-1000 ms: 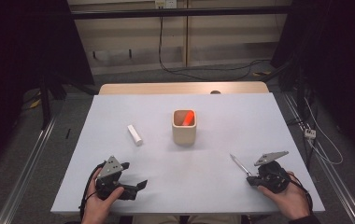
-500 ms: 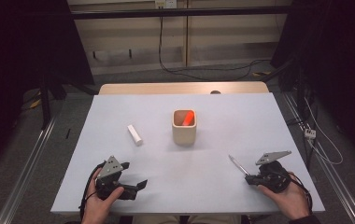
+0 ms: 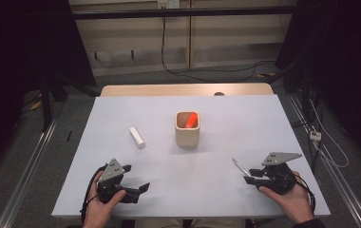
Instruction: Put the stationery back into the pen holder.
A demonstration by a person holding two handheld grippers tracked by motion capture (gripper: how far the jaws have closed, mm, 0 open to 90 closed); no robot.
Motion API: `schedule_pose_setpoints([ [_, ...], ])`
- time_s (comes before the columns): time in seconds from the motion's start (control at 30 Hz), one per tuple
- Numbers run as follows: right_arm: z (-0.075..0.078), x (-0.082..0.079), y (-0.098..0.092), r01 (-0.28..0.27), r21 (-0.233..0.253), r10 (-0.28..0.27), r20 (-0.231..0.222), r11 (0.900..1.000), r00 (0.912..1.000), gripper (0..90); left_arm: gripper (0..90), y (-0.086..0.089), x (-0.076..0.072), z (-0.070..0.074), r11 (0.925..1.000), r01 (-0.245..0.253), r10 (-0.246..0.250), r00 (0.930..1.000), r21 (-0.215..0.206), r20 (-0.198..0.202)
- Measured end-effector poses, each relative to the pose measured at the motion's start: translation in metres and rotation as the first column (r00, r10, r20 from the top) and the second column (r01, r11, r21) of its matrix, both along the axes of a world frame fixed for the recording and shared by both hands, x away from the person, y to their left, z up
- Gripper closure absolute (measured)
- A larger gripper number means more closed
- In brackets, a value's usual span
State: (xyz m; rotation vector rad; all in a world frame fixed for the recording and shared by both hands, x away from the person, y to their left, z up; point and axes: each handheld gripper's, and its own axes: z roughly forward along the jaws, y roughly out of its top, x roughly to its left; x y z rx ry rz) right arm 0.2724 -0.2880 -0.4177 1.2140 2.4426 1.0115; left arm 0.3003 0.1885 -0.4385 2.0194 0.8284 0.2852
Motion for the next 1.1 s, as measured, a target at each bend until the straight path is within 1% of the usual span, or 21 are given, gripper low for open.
schedule_pose_setpoints([
  [0.07, 0.001, 0.002, 0.001, 0.012, 0.004, -0.012, 0.011, 1.000, 0.9999, 50.1, 6.3, 0.000, 0.000, 0.000, 1.0000, -0.002, 0.002, 1.0000, -0.004, 0.001],
  [0.13, 0.002, 0.005, 0.002, 0.017, 0.006, -0.017, 0.016, 1.000, 0.9997, 44.6, 6.2, 0.000, 0.000, 0.000, 1.0000, -0.002, 0.002, 1.0000, -0.004, 0.001],
  [0.2, 0.003, 0.009, 0.003, 0.049, 0.007, -0.049, 0.015, 0.999, 0.9987, 30.1, 6.2, 0.000, 0.000, 0.000, 1.0000, -0.003, 0.003, 1.0000, -0.003, 0.001],
  [0.23, 0.003, 0.011, 0.004, 0.064, 0.002, -0.064, 0.012, 0.998, 0.9979, 26.6, 6.2, 0.000, 0.000, 0.000, 1.0000, -0.003, 0.003, 1.0000, -0.004, 0.001],
  [0.3, 0.005, 0.013, 0.006, 0.061, 0.001, -0.061, 0.017, 0.998, 0.9980, 22.8, 6.2, 0.000, 0.000, 0.000, 1.0000, -0.003, 0.003, 1.0000, 0.004, 0.002],
  [0.4, 0.006, 0.020, 0.009, 0.065, -0.017, -0.064, 0.016, 0.998, 0.9978, 17.4, 6.2, 0.000, 0.000, 0.000, 1.0000, -0.003, 0.003, 1.0000, 0.002, 0.002],
  [0.47, 0.006, 0.026, 0.012, 0.065, -0.024, -0.065, 0.008, 0.998, 0.9979, 16.7, 6.2, 0.000, 0.000, 0.000, 1.0000, -0.004, 0.004, 1.0000, -0.003, 0.003],
  [0.6, 0.003, 0.039, 0.017, 0.083, -0.047, -0.084, -0.011, 0.995, 0.9964, 16.8, 6.2, 0.000, 0.000, 0.000, 1.0000, -0.003, 0.003, 1.0000, -0.008, 0.001],
  [0.73, -0.002, 0.052, 0.021, 0.089, -0.060, -0.092, -0.039, 0.994, 0.9950, 17.7, 6.2, 0.001, 0.000, 0.000, 1.0000, 0.000, 0.000, 1.0000, -0.006, 0.000],
  [0.8, -0.002, 0.058, 0.023, 0.097, -0.070, -0.101, -0.049, 0.993, 0.9937, 17.6, 6.2, 0.000, 0.000, 0.000, 1.0000, 0.002, -0.002, 1.0000, -0.003, -0.003],
  [0.83, -0.002, 0.060, 0.024, 0.098, -0.067, -0.102, -0.050, 0.993, 0.9935, 18.4, 6.3, 0.000, 0.000, 0.000, 1.0000, 0.004, -0.004, 1.0000, -0.001, -0.004],
  [0.9, -0.002, 0.063, 0.027, 0.097, -0.066, -0.100, -0.053, 0.993, 0.9935, 20.7, 6.3, 0.000, 0.000, 0.000, 1.0000, 0.005, -0.005, 1.0000, -0.002, 0.000],
  [0.97, -0.004, 0.064, 0.028, 0.089, -0.075, -0.094, -0.065, 0.993, 0.9934, 23.4, 6.2, 0.000, 0.000, 0.000, 1.0000, 0.006, -0.006, 1.0000, -0.002, 0.000],
  [1.03, -0.006, 0.064, 0.026, 0.094, -0.086, -0.101, -0.083, 0.992, 0.9914, 24.0, 6.3, 0.001, 0.000, 0.000, 0.9999, 0.006, -0.006, 1.0000, -0.008, -0.003],
  [1.1, -0.008, 0.064, 0.025, 0.109, -0.104, -0.119, -0.090, 0.989, 0.9889, 27.8, 6.2, 0.001, 0.000, 0.000, 0.9999, 0.009, -0.009, 1.0000, -0.008, -0.004],
])
